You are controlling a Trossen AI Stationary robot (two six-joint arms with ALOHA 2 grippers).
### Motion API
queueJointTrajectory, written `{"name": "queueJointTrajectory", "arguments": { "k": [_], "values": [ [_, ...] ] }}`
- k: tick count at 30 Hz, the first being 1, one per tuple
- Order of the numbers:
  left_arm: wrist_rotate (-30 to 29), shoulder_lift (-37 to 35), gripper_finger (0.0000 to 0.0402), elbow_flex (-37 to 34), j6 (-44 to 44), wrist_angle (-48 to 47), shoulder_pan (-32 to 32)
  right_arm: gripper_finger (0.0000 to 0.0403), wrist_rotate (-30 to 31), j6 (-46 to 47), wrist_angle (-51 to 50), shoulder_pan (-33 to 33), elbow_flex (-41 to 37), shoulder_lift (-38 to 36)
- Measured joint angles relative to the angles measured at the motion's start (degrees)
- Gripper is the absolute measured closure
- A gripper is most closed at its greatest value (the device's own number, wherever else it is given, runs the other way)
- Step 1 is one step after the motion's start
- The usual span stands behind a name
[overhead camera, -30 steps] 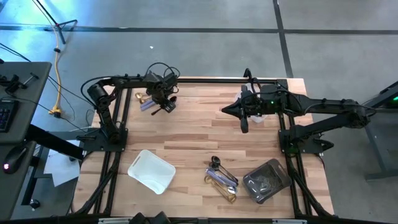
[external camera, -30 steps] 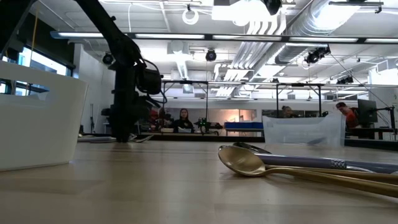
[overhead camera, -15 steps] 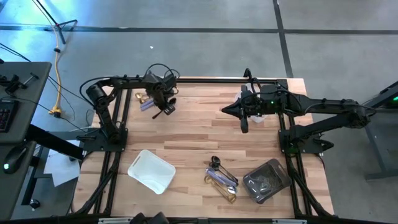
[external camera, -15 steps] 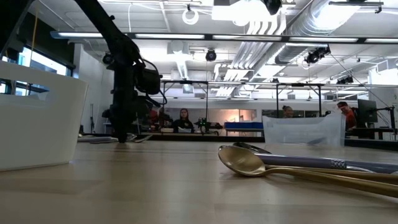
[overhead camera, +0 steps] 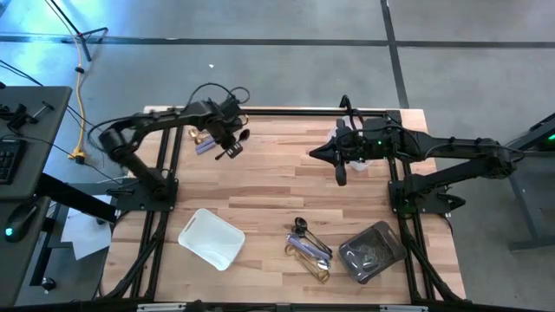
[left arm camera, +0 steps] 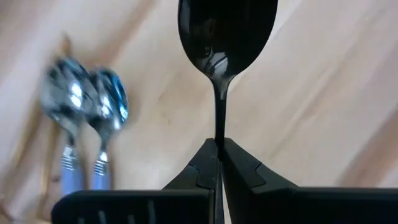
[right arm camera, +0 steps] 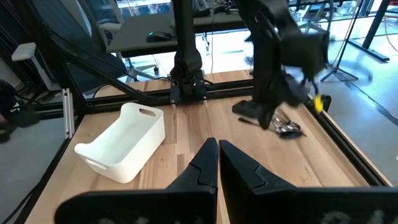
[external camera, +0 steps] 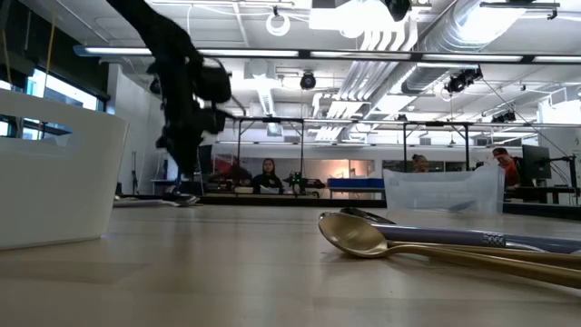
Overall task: Sort silverware by color (type)
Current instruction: Put the black spoon into the transparent bin
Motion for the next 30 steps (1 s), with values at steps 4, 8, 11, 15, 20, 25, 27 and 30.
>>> {"name": "queueJointTrajectory", "arguments": {
  "k": [4, 8, 11, 15, 20, 25, 27, 30],
  "values": [
    [-0.06, -8.26, 0.0401, 0.09, -0.59, 2.23, -3.7, 0.0403, 0.0, -0.01, -1.93, 0.0, 0.01, 0.0],
    [-0.12, -17.44, 0.0401, -2.03, -3.84, 10.72, -8.55, 0.0403, -1.29, -0.28, -6.09, -0.02, 0.02, -0.17],
    [-0.33, -24.13, 0.0401, -6.21, -8.11, 20.16, -12.61, 0.0403, -2.88, -0.47, -8.72, -0.02, 0.02, -0.41],
    [-0.97, -31.81, 0.0401, -13.75, -15.31, 36.99, -18.67, 0.0403, -3.31, -2.24, -9.33, 0.0, 0.02, -0.57],
    [-3.64, -36.7, 0.0401, -22.27, -21.19, 56.29, -25.95, 0.0403, -5.45, -6.28, -7.96, -0.09, 0.02, -0.57],
    [-4.03, -37.17, 0.0401, -25.09, -20.18, 65.7, -31.3, 0.0403, -9.88, -5.42, -2.09, -1.03, 0.02, -0.57],
    [-4.0, -37.21, 0.0401, -25.09, -18.31, 67.05, -32.25, 0.0403, -10.98, -4.87, -0.12, -1.16, 0.02, -0.57],
    [-4.01, -37.19, 0.0401, -25.09, -16.08, 67.23, -32.63, 0.0403, -11.31, -3.81, 1.5, -1.14, 0.02, -0.57]
  ]
}}
